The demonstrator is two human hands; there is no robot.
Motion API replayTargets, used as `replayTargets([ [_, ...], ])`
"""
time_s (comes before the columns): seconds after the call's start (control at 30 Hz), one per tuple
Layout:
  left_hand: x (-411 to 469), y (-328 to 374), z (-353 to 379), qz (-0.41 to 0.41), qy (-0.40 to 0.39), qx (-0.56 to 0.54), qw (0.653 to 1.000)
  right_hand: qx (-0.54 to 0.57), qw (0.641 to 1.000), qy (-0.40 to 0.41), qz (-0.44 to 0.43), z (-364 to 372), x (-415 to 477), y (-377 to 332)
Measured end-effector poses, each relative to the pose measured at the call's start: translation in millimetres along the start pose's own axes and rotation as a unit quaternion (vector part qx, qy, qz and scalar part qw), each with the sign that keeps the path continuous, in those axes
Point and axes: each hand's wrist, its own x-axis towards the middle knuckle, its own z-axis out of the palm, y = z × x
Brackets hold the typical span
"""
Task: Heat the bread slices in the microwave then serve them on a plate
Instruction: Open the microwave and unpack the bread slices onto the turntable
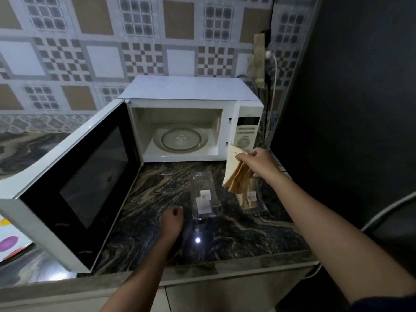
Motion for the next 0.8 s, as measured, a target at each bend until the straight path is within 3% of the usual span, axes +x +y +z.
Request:
replayTargets([
  [0.1,12.1,-5.0,-15.2,0.081,-0.012,0.156,0.984,0.006,1.000,-0.013,-0.019,9.9,19.8,-21.4],
  [0.23,40.3,-16.1,-22.4,0.099,-0.051,0.284,0.952,-0.012,0.998,-0.042,-0.034,37.7,53.4,-45.2],
  [0.53,125.1,-3.6,-13.3,0.124,-0.047,0.345,0.929,-0.077,0.990,-0.108,-0.043,119.9,165.7,-78.0],
  [0.7,152.3,-5.0,-6.3,0.147,-0.029,0.369,0.917,-0.079,0.991,-0.110,-0.013,158.3,221.7,-83.2],
  [0.8,154.8,-6.7,-6.8,0.153,-0.028,0.368,0.917,-0.100,0.987,-0.119,-0.038,178.0,249.9,-87.3],
])
